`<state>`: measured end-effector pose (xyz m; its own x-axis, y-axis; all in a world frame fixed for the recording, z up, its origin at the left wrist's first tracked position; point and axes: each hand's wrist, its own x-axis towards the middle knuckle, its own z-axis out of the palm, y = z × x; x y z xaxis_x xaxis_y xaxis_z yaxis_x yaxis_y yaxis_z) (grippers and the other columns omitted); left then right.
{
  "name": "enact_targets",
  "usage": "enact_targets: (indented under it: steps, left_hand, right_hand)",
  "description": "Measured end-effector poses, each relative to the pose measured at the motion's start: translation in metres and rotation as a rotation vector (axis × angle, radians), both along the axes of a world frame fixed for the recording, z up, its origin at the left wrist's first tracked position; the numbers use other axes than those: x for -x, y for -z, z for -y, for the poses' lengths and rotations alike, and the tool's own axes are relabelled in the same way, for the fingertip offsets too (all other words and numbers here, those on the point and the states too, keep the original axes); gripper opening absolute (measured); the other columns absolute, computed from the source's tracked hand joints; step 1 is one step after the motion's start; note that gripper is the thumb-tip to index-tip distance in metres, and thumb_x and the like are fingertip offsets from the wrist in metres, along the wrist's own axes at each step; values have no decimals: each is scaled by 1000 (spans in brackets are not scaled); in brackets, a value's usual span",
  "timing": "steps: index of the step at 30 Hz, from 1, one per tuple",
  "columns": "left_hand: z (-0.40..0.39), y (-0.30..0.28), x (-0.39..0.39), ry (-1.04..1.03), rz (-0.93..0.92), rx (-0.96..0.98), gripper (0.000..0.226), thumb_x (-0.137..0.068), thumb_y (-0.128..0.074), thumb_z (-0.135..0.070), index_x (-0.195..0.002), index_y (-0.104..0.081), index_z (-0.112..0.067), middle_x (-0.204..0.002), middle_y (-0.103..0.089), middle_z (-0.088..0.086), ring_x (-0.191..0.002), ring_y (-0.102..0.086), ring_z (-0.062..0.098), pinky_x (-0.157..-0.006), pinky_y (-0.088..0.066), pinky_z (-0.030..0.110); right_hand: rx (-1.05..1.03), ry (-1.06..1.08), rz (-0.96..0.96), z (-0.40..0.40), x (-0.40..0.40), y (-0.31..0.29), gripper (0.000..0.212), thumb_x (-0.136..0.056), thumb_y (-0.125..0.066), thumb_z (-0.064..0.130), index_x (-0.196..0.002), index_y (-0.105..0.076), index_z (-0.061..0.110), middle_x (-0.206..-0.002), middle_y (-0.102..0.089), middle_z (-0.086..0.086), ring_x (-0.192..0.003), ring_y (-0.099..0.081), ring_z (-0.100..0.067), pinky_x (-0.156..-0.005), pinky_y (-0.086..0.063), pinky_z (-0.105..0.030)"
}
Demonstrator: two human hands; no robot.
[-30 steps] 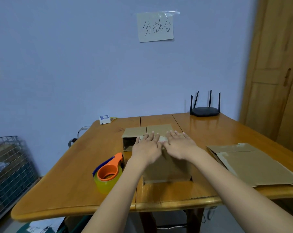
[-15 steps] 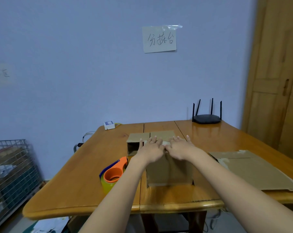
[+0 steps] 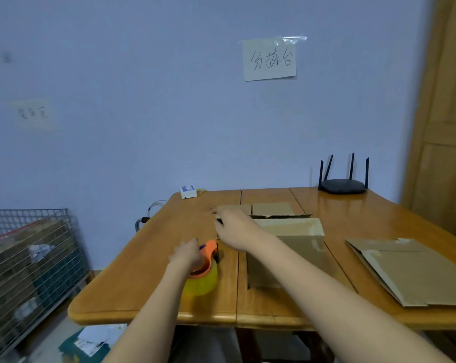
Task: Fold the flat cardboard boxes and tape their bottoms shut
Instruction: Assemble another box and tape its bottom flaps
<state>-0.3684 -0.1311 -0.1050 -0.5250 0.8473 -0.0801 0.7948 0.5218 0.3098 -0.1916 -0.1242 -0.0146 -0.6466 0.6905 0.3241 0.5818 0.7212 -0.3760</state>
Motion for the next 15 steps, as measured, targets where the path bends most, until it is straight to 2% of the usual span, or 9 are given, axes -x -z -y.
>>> enact_targets:
  steps: [2, 5, 9, 15]
  left_hand:
    - [1, 20, 12, -19, 24, 19, 53, -79, -52, -29, -132, -48, -22, -130, -57, 9, -117, -55, 32, -97, -50, 47]
    - [9, 30, 16, -29, 63, -51, 33, -81, -59, -30, -113, -55, -21, -110, -63, 6, -100, -61, 29, -85, -54, 40]
    - [12, 23, 23, -29, 46, -107, 29, -82, -54, -18, -109, -64, -18, -109, -66, 10, -101, -63, 32, -78, -50, 37]
    - [26, 14, 57, 39, 220, -132, 26, -87, -69, -27, -110, -65, -17, -106, -68, 6, -95, -65, 23, -83, -58, 37]
  right_hand:
    - [72, -16, 7, 4, 18, 12, 43, -98, -44, 20, -139, -52, 11, -131, -59, -19, -123, -54, -35, -100, -47, -42]
    - [171, -13, 68, 7, 35, 29, 40, -99, -47, 15, -138, -50, 7, -133, -53, -21, -119, -55, -38, -100, -49, -44]
    - [205, 44, 112, 1, 42, 46, 36, -98, -48, 4, -134, -52, 5, -129, -52, -19, -109, -59, -36, -95, -53, -43]
    - [143, 120, 18, -14, 46, 50, 19, -94, -57, 8, -113, -57, 8, -114, -61, -17, -99, -61, -35, -85, -54, -43]
